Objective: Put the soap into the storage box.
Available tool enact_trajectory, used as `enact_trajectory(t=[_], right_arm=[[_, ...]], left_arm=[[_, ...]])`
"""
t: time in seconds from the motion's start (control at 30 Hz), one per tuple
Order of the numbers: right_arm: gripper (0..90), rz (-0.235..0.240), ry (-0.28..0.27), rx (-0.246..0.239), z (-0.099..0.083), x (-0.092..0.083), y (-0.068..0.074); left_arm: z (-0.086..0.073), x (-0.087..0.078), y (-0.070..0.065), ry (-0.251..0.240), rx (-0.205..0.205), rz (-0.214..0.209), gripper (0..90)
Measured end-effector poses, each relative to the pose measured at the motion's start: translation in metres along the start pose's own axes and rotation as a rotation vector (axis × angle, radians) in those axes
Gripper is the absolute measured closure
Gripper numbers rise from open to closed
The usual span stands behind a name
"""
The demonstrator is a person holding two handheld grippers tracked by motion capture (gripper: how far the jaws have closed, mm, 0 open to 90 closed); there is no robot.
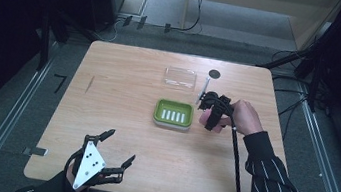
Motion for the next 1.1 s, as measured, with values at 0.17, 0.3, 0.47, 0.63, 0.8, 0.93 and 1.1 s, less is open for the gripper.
enact_trajectory(t=[0.17,0.3,0.47,0.63,0.8,0.93,1.1], right_arm=[[38.6,-0.003,-0.003,-0.033,0.004,-0.001,0.002],[38.5,-0.002,-0.005,-0.053,0.007,-0.002,0.004],[38.5,-0.001,0.001,-0.072,0.011,-0.003,0.006],[38.5,-0.005,-0.005,-0.098,0.015,-0.005,0.008],[38.5,-0.01,-0.013,-0.126,0.019,-0.007,0.009],[38.5,-0.014,-0.011,-0.149,0.023,-0.006,0.011],[38.6,-0.014,-0.018,-0.168,0.026,-0.006,0.012]], left_arm=[[0.0,0.0,0.0,0.0,0.0,0.0,13.6],[0.0,0.0,0.0,0.0,-0.001,0.001,13.7],[0.0,0.0,0.0,0.001,0.0,0.001,13.6],[0.0,0.0,0.0,0.001,0.001,0.001,13.6],[0.0,0.0,0.0,0.002,0.002,0.0,13.6],[0.0,0.0,0.0,0.001,0.0,0.001,13.6],[0.0,0.0,0.0,0.001,0.001,0.0,13.6]])
Point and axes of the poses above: each handheld gripper's, and its own axes: x roughly forward along the jaws, z roughly out of its top, y roughly to its left, the point moved 1 cm from there along x, roughly forward along the jaws, and after that the axes turned 5 degrees about z, right-handed, at the moved point
